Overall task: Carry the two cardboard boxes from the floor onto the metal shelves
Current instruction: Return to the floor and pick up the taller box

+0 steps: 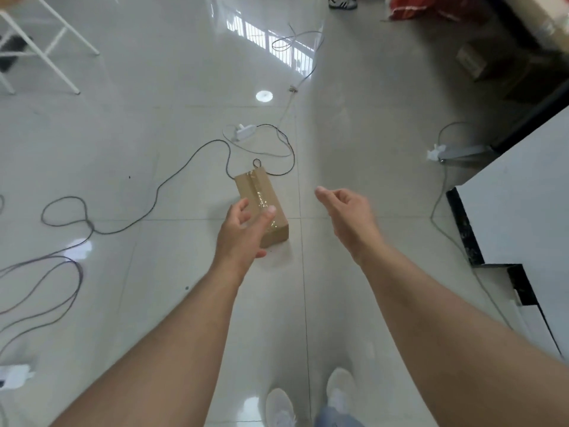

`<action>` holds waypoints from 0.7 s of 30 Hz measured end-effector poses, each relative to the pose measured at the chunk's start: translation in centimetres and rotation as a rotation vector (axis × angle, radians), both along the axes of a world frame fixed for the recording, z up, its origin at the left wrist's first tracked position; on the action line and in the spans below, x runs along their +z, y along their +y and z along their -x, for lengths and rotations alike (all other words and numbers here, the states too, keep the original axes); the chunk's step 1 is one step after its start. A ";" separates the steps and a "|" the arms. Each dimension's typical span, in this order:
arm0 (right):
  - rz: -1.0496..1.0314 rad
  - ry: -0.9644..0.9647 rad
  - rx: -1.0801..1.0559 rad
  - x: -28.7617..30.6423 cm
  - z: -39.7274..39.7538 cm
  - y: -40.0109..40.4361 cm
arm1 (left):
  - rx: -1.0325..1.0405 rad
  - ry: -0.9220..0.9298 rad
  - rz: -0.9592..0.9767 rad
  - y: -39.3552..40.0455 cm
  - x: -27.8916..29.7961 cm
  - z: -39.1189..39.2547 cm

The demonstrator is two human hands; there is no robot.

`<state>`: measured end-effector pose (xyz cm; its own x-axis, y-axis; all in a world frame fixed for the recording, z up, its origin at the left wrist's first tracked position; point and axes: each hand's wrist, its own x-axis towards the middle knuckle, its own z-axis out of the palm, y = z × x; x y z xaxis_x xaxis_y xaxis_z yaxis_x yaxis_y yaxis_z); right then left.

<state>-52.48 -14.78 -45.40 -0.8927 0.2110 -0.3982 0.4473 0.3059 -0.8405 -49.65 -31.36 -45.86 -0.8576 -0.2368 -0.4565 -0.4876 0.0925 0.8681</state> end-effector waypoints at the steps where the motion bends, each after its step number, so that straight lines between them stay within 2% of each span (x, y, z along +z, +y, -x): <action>1: 0.010 0.002 0.009 -0.2 0.9 -0.3 | 0.011 0.002 0.006 -0.2 -0.1 0.7; 12: 0.043 -0.032 0.146 -3.9 14.1 -0.6 | 0.137 -0.028 0.000 0.8 -3.4 12.1; 21: -0.004 -0.132 0.244 -9.7 23.0 -2.4 | 0.209 -0.122 0.008 -0.4 -9.5 20.3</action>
<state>-75.47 -17.21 -55.13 -0.8579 -0.0017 -0.5138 0.4654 0.4212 -0.7785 -69.91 -31.79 -55.37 -0.7282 -0.4074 -0.5512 -0.5981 -0.0151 0.8013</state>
